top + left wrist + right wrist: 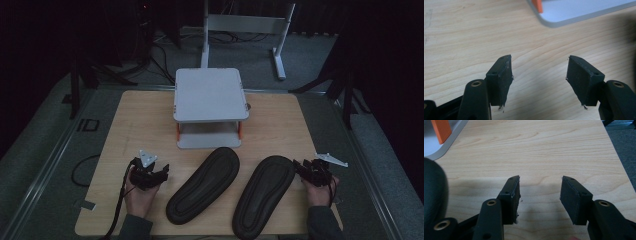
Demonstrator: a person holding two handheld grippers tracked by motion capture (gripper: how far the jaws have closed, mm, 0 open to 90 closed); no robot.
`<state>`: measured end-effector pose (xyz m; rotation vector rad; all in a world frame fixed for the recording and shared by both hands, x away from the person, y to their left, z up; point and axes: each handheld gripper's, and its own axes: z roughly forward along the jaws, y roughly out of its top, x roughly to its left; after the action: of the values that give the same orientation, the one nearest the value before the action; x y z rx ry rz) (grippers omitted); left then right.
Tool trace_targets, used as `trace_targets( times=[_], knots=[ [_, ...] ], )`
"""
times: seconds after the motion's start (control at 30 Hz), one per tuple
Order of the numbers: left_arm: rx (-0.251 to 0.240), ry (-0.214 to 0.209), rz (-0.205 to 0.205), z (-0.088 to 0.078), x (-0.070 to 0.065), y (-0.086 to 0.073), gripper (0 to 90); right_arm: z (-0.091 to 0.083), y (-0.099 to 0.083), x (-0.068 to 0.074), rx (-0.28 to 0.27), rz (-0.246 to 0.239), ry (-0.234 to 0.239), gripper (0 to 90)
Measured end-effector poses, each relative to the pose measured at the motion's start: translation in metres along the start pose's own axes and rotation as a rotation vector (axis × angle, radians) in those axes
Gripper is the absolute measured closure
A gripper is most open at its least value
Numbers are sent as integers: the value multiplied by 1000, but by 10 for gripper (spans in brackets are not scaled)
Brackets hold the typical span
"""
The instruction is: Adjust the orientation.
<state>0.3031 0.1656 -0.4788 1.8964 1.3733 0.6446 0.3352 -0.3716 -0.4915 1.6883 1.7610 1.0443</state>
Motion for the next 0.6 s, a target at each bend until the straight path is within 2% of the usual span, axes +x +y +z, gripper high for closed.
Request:
trace_targets(
  times=[0.07,0.2,0.4,0.5,0.53,0.6],
  knots=[
    [-11,-16,4,-4,-4,2,370,-2,0,1,-6,0,3,480],
    [-33,-32,50,-11,-20,7,357,-3,0,3,-8,-5,5,468],
    [-53,-68,80,-19,-34,13,342,-5,-1,3,-10,-6,11,454],
    [-64,-93,115,-25,-49,17,341,-5,-1,3,-12,-8,12,448],
    [-64,-93,115,-25,-49,17,341,-6,-1,3,-13,-9,11,448],
    [-74,-115,146,-30,-60,19,340,-6,-1,3,-13,-8,11,444]
  ],
)
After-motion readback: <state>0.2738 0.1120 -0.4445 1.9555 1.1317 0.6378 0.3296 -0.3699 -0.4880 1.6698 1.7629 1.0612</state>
